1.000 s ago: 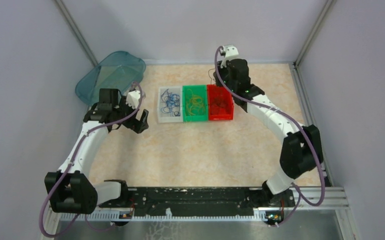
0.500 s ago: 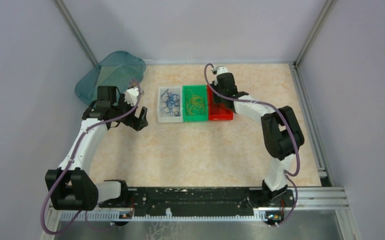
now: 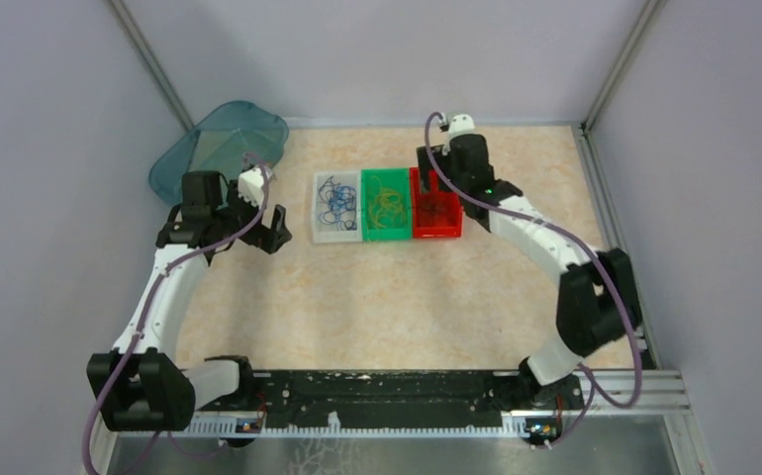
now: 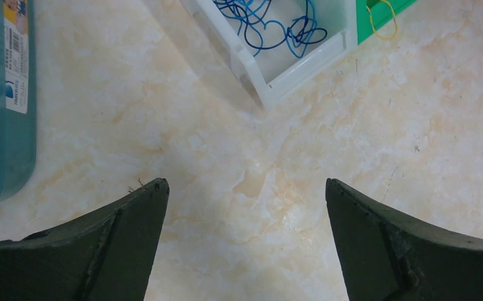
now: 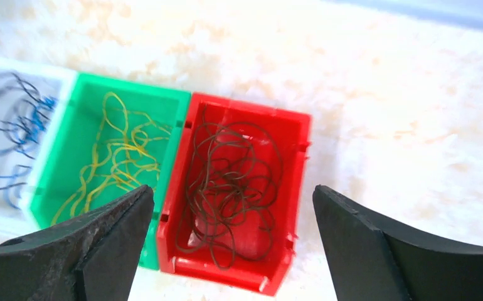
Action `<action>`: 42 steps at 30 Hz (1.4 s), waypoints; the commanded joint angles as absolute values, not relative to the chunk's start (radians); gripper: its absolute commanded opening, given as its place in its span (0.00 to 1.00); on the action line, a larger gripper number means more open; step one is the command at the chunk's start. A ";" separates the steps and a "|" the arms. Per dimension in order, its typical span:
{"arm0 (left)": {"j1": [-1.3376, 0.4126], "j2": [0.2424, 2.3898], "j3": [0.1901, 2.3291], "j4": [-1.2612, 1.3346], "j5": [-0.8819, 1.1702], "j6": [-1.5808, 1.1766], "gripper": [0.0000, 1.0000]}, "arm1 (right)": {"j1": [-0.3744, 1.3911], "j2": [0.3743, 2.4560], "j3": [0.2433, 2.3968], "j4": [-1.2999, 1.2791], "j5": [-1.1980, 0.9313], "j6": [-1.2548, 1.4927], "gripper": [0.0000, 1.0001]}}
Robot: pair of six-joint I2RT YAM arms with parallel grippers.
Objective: Untangle the cables
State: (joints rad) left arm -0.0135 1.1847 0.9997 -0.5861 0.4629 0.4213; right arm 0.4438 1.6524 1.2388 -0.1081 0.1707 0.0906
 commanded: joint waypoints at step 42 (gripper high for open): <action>0.004 1.579 0.252 1.240 0.232 0.099 1.00 | 0.137 1.468 0.141 1.350 0.401 -0.018 0.99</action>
